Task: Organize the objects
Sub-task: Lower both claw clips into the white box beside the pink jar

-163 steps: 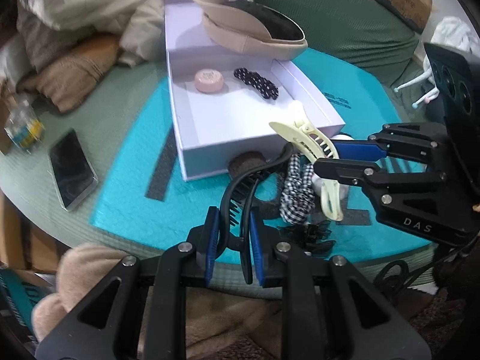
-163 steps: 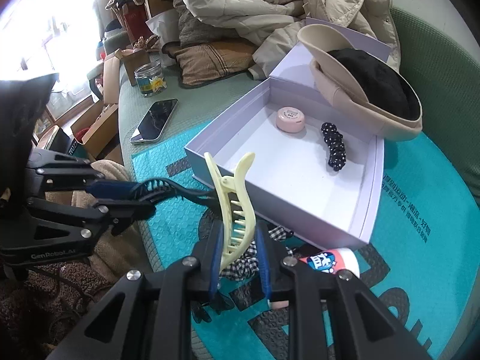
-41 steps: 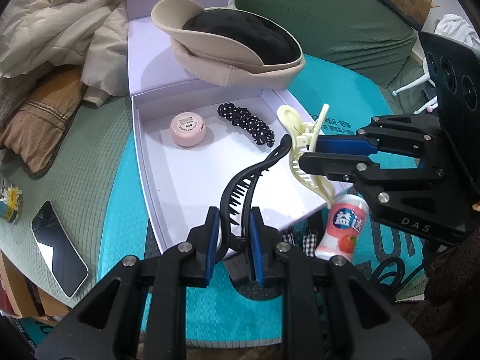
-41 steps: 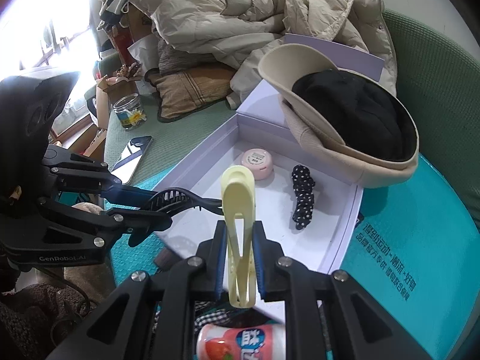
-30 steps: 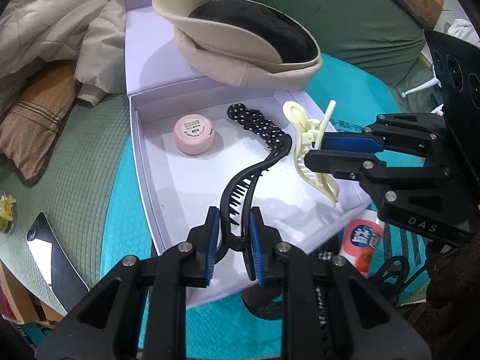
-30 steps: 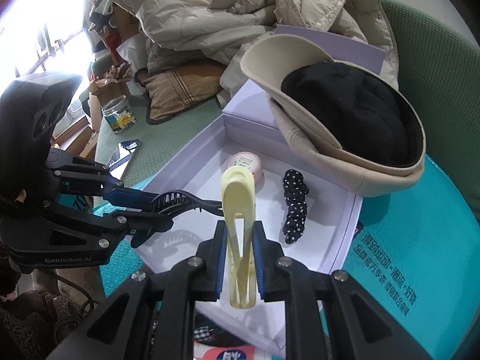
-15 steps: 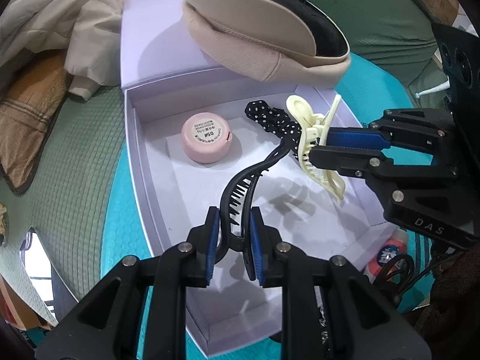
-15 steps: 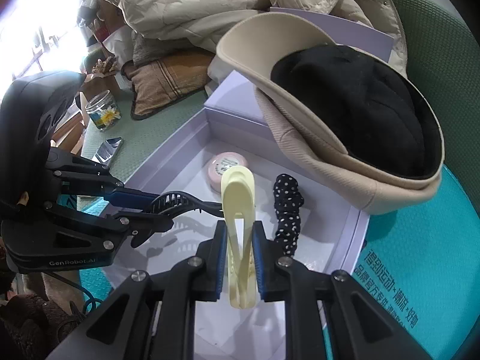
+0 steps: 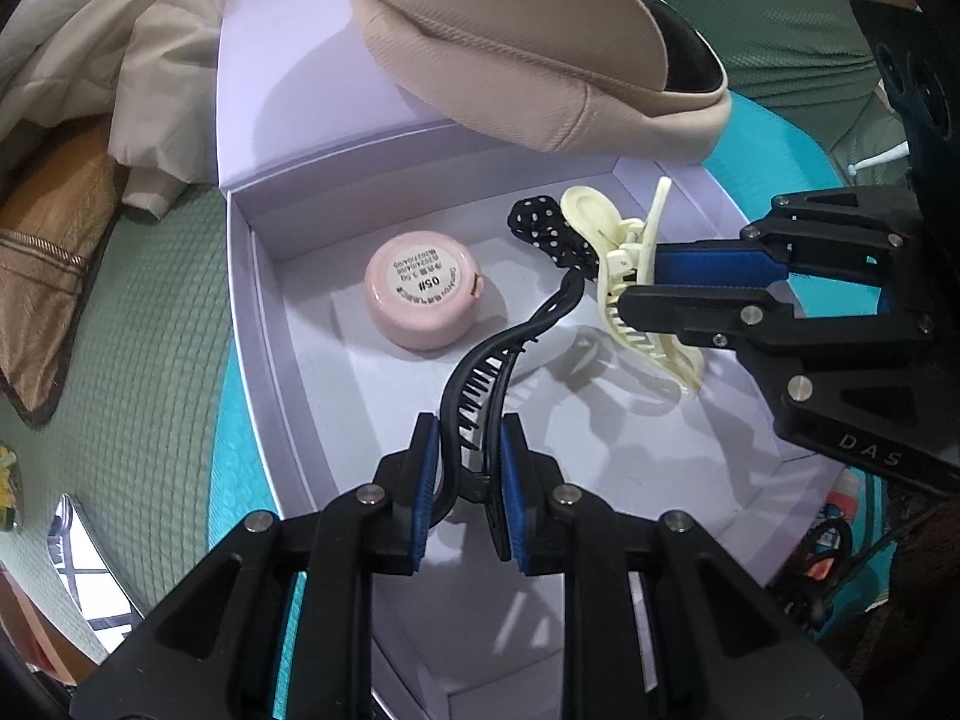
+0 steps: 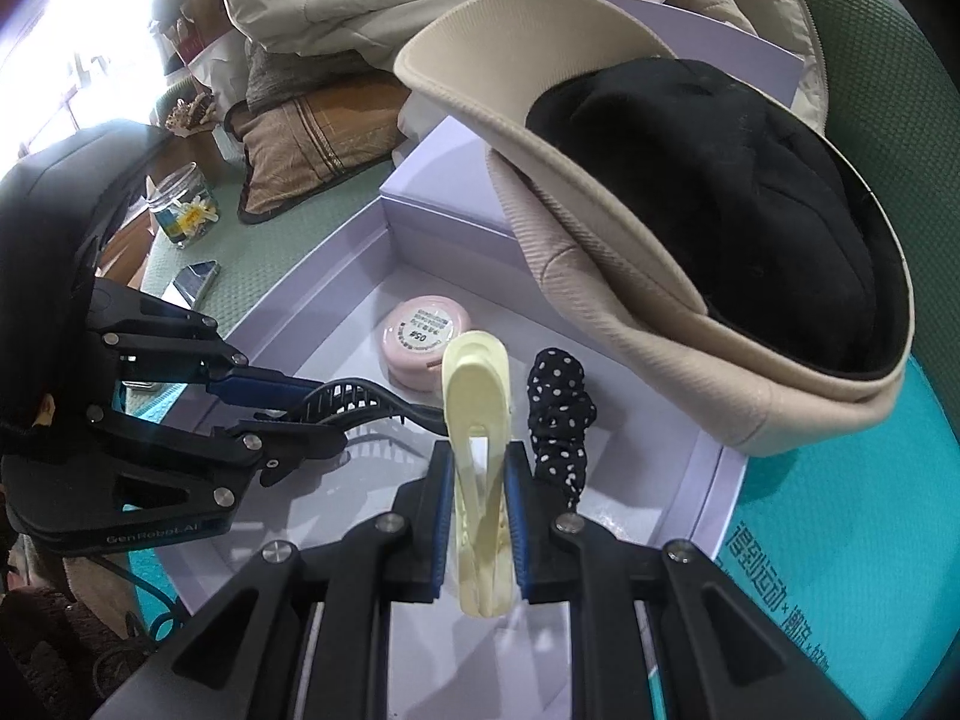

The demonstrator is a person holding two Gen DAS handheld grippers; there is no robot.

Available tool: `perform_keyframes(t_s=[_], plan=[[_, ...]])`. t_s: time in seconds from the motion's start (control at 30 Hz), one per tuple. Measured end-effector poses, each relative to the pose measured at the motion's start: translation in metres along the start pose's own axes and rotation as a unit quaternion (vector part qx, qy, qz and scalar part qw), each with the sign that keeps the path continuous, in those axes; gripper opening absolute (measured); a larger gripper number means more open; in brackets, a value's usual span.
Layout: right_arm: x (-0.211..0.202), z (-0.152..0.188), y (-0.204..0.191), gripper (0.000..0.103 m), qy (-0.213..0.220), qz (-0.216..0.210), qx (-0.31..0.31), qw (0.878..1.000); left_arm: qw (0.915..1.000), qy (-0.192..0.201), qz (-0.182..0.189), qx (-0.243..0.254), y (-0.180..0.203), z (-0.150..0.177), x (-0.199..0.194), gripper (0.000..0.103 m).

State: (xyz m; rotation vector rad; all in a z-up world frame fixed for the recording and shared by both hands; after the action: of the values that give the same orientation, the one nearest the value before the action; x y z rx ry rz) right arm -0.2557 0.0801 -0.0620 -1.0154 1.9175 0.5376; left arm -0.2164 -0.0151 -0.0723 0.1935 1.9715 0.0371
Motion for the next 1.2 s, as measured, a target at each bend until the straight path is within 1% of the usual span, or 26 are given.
perform_keyframes(t_s=[0.4,0.67,1.0,1.2], plan=[[0.007,-0.002,0.005,0.016,-0.008,0.021,0.009,1.000,0.9999,0.011,-0.005,-0.008,-0.005,-0.009,0.002,0.019],[0.010,-0.001,0.009,0.016,-0.015,0.044,0.016,0.999,0.9999,0.010,-0.007,-0.011,-0.008,-0.013,0.003,0.019],[0.016,0.000,0.009,0.016,-0.025,0.052,0.019,0.998,0.9999,0.003,-0.007,-0.013,-0.010,-0.017,0.003,0.019],[0.015,0.003,0.012,0.016,-0.029,0.068,0.026,0.997,0.9997,0.006,-0.007,-0.022,-0.012,-0.018,0.001,0.019]])
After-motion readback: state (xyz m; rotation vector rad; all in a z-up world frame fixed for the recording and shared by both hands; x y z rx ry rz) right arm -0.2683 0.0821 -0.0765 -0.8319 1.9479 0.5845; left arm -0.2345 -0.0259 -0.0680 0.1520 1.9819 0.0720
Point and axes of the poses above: each gripper's, at about its wrist camera, not at the fingertips, and x roughly the way its jaws point, y to its right, z to its underside, the point moved 1 cm from there along x, roughly the way its jaws point, and after that the axes turned 1 degree about z, right-handed, at the moved point
